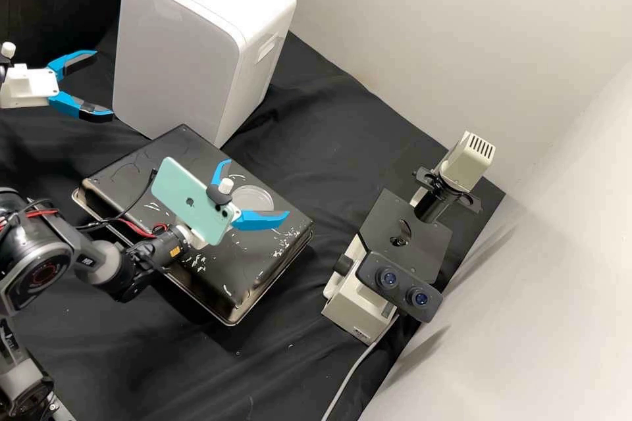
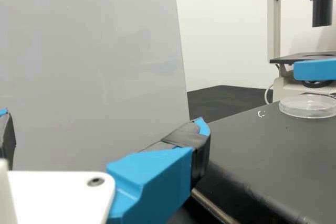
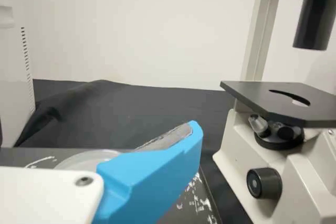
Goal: Place the petri dish on the microscope
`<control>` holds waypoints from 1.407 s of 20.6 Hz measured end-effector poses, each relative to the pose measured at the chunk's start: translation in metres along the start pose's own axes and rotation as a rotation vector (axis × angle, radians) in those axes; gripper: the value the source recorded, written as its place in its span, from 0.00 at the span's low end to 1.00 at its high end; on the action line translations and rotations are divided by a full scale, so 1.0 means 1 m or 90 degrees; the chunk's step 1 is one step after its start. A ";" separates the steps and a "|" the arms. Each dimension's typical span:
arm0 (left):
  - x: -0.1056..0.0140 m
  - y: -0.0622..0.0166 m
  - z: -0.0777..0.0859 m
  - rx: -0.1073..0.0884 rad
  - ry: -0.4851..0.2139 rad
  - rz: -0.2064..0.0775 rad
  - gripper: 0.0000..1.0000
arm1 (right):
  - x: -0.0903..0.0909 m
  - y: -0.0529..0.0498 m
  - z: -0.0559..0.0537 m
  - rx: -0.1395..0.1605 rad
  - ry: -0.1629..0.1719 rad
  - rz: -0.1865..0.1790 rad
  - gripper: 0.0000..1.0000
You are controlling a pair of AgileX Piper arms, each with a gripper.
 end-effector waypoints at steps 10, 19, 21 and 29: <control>0.000 0.0000 0.000 0.000 0.000 0.000 1.00 | -0.023 -0.020 0.011 0.001 -0.024 -0.046 1.00; 0.000 0.0000 0.000 0.009 0.000 0.000 1.00 | -0.018 -0.036 0.021 -0.012 -0.068 -0.066 1.00; 0.000 0.0000 0.000 0.009 0.000 0.000 1.00 | -0.013 -0.038 0.024 -0.011 -0.074 -0.060 1.00; 0.000 -0.0002 0.002 0.008 -0.003 0.000 1.00 | 0.009 -0.043 0.027 -0.026 -0.068 -0.049 1.00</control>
